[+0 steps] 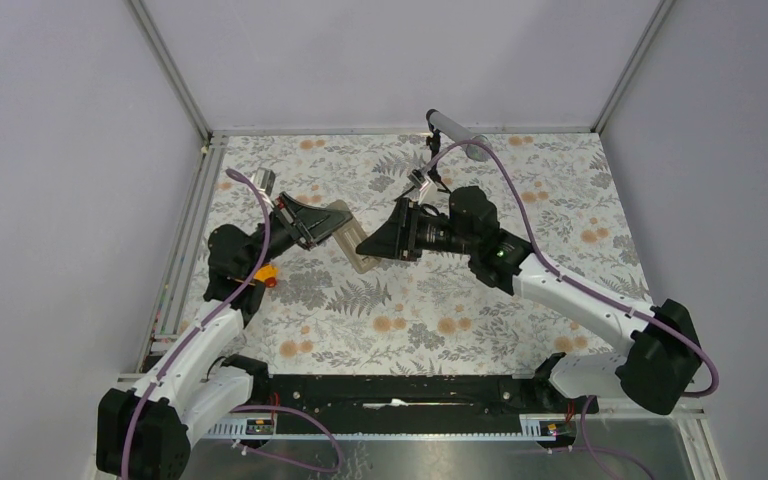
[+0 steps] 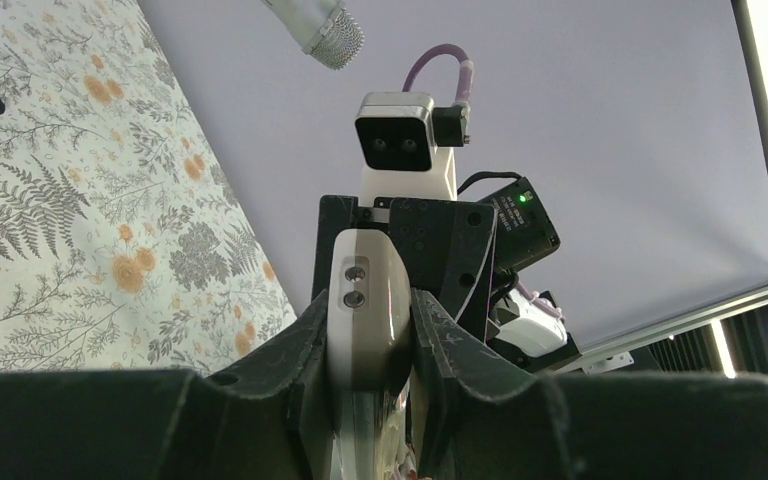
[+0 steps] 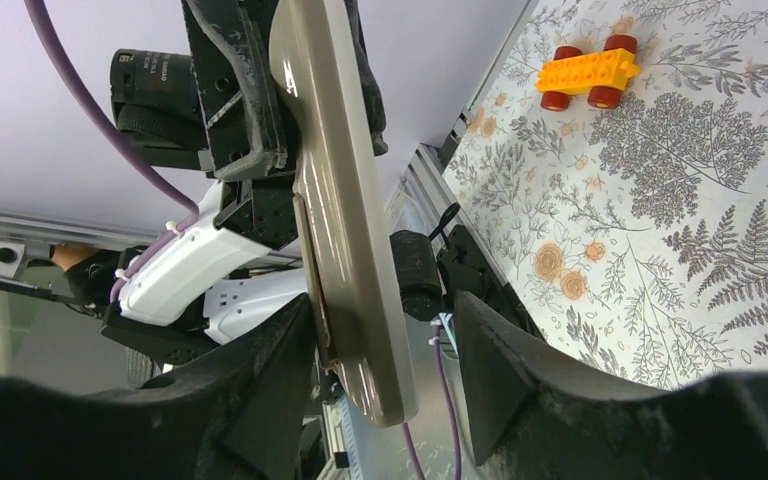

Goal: Load the batteries into the remote control
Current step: Load the battery cover into the remote control.

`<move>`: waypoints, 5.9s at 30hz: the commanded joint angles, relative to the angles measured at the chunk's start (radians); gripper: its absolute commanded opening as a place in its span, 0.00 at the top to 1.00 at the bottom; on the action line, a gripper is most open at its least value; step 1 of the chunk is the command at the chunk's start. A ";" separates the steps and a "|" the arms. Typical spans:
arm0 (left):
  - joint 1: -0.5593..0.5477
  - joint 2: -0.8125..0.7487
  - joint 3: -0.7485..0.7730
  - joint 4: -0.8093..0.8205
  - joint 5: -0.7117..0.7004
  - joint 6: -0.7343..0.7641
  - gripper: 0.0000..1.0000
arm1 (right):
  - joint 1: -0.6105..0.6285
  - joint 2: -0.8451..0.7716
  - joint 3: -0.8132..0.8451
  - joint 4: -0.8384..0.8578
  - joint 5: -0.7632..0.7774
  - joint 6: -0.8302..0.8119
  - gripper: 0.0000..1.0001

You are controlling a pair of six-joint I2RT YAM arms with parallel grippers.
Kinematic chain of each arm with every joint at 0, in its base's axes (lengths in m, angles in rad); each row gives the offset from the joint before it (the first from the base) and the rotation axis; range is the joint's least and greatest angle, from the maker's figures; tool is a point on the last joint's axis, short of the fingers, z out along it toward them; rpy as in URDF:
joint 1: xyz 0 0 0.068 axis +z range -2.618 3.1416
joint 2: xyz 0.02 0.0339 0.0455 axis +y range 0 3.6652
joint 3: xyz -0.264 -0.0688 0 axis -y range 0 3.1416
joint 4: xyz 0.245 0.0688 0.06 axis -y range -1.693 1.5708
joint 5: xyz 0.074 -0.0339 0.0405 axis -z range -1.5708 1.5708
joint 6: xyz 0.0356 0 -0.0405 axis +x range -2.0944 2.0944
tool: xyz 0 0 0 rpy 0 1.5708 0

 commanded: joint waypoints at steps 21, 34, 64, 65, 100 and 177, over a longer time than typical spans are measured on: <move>-0.006 -0.038 0.010 0.169 -0.060 -0.035 1.00 | -0.018 0.038 -0.020 0.009 -0.015 0.044 0.42; 0.034 -0.067 -0.039 0.187 -0.121 -0.066 1.00 | -0.022 -0.031 -0.068 -0.012 0.015 0.139 0.51; 0.022 -0.051 -0.036 0.129 -0.171 -0.093 1.00 | -0.021 0.165 0.049 0.097 0.042 0.150 0.70; 0.022 -0.048 -0.026 0.119 -0.166 -0.092 1.00 | -0.022 0.168 0.053 0.084 0.044 0.140 0.72; 0.077 0.022 -0.007 -0.030 -0.145 0.138 1.00 | -0.045 -0.055 -0.037 0.050 0.093 0.272 0.45; 0.052 -0.002 -0.057 -0.020 -0.173 0.134 1.00 | -0.040 0.101 -0.035 0.146 0.009 0.388 0.68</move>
